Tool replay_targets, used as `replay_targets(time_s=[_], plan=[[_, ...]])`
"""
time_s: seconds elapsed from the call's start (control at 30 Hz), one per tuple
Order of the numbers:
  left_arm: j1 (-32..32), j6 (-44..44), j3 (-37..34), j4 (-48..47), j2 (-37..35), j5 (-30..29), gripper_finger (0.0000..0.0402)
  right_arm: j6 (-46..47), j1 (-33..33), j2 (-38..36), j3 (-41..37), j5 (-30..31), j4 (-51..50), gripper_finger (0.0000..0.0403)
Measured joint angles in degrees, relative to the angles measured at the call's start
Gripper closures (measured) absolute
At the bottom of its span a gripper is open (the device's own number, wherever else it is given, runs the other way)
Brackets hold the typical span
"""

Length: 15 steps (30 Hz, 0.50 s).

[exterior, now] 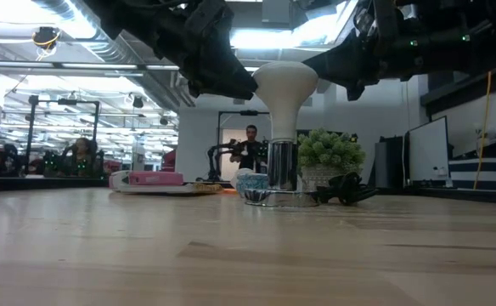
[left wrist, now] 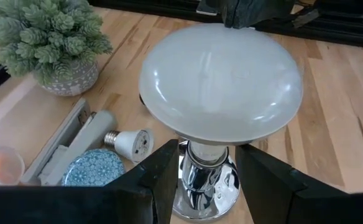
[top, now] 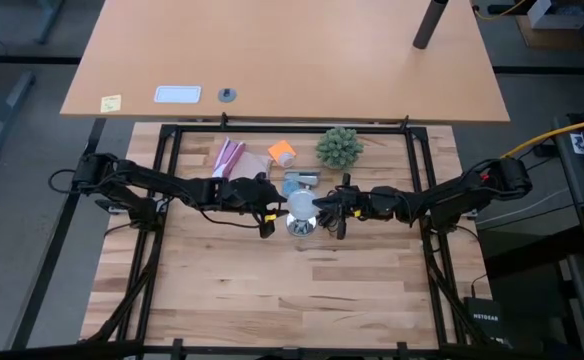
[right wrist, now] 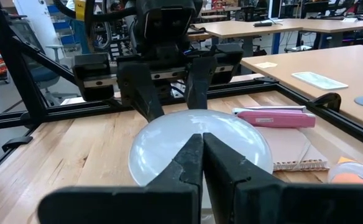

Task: Screw lightbulb
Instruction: Insert the lightbulb into the silver lamp socket

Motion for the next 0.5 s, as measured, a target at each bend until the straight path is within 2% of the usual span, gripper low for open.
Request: replay_targets(time_s=[0.5], plan=[[0.11, 0.99, 0.02, 0.87, 0.0, -1.05, 0.0251, -0.02, 0.09, 0.0, -0.02, -1.09, -0.18, 0.0386]])
